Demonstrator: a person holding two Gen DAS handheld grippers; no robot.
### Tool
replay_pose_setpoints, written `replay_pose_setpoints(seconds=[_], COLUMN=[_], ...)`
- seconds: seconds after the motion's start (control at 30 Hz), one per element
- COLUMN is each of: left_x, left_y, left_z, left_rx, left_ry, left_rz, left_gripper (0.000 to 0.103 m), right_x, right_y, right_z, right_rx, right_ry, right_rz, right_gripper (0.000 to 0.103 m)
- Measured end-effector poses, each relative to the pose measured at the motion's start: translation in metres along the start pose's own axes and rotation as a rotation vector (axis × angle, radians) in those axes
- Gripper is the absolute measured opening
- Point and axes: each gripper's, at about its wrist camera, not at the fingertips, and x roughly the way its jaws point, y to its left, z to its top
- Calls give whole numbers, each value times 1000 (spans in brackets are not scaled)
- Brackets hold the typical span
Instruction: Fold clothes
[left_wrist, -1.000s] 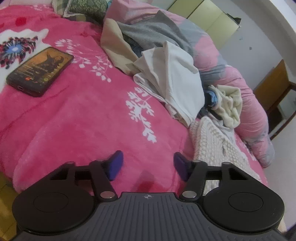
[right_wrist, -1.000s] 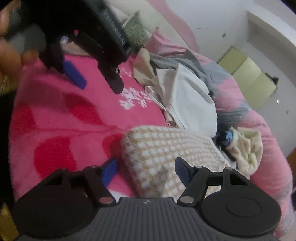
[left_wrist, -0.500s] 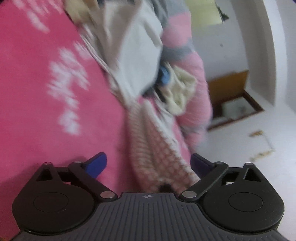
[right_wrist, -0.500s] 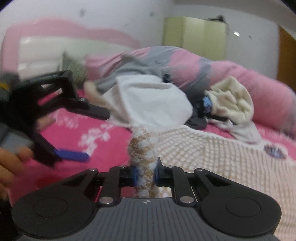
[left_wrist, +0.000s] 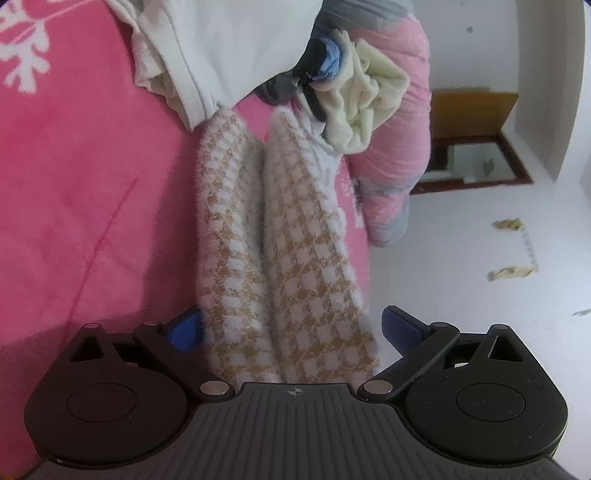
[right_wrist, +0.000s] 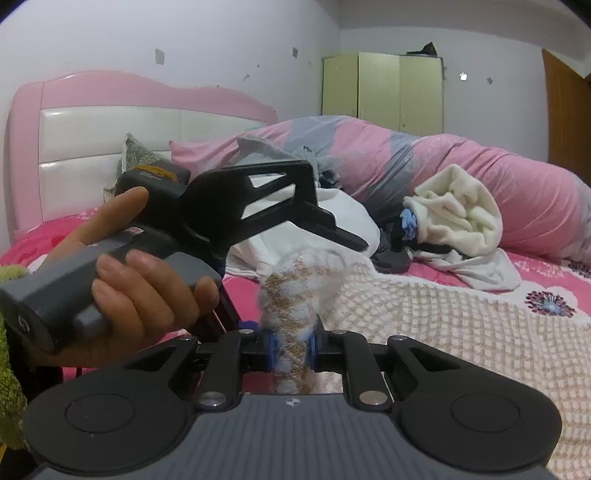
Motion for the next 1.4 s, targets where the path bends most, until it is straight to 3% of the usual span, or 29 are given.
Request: replay_pose_setpoints(seconds=[0.23,0.4,0.5,0.6,0.7,0.87,0.93,1.0,1.03,1.07,1.2,1.3,1.33,1.4], left_x=[7,17,15,12,12,10,7,6,7,7,6,3,3,2], left_y=[-3,-10,-8,-5,-7,-22,-31,-40,-44,-48,-61,-70,-74,-81], left_z=[-2,-8,-9,-10,-12,-24,-30,-36,-38,-40,-46,-50,-52,-56], left_rx=[32,143,173,196,223,286,329,368,385,402,427,434,439,448], left_ry=[11,21,31,37,30,-34,-64,-88,-97,-106,-127,-137,-140,-145], left_rz=[46,178,228,242,267,322,334,343,347,351,321,295,286,269], left_gripper=[97,73,57,50,44,35,33,32,32,32,31,30,30,30], right_x=[-3,-33,-57,-57,-35,-8,-15,-25,-30,-31,-26,-24,-19,-8], right_y=[9,-6,-40,-90,-134,-174,-185,-186,-185,-184,-191,-195,-192,-184], right_z=[-10,-18,-13,-3,2,-11,-16,-20,-22,-24,-33,-38,-41,-50], right_rx=[-101,-172,-119,4,48,96,185,216,220,221,271,319,301,232], right_ry=[-16,-37,-61,-46,48,186,172,135,115,101,97,96,112,149], right_rz=[26,122,146,39,-119,-225,-211,-232,-251,-276,-318,-308,-306,-318], right_gripper=[18,21,21,21,21,22,22,35,51,57,61,82,95,101])
